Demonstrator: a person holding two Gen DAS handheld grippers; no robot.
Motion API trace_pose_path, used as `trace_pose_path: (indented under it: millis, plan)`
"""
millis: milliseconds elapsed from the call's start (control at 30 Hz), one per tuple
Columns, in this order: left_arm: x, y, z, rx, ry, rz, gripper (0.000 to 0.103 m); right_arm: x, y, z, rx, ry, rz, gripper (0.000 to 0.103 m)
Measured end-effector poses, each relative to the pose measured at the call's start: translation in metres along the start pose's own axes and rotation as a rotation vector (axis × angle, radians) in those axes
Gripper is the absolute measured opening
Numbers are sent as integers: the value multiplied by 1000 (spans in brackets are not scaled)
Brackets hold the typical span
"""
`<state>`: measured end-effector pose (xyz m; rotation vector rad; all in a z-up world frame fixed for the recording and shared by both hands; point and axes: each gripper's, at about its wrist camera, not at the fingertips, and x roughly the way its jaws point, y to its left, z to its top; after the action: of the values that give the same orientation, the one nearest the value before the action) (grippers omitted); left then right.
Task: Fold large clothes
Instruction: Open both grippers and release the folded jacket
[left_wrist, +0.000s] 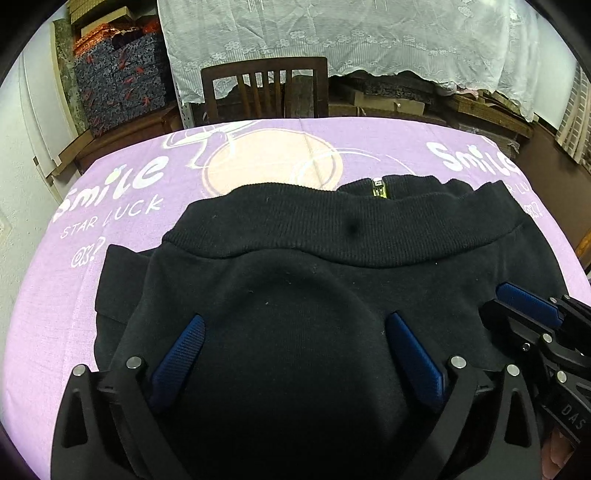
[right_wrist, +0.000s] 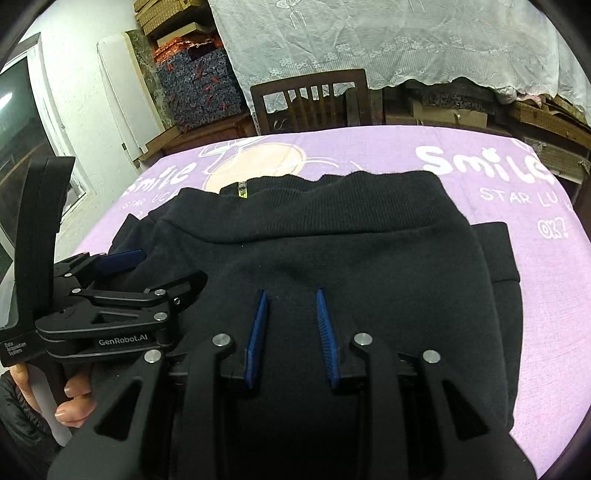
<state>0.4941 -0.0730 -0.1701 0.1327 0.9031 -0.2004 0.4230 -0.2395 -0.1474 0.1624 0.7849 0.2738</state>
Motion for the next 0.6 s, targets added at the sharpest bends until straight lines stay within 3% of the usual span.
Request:
trace_pose_path:
  millis: [100,133,200,333,600]
  plan:
    - [-18,8,2,-64,55,-37,96,0,3,3,9,24,-29,26]
    - [-36,10,0,-79,43,-85,96,-2,5,4,18,36,-40,26]
    - [-63,9,-4,-68,-2,-105,96,-20,13,6,34,45,-38,29]
    - [-97,8,-21,-80,-35,-152,96,-64,35,-3,2,-18,11,28]
    - [-54,8,-65,-128,41,-174,100,-66,47,-45,13,12,1,27]
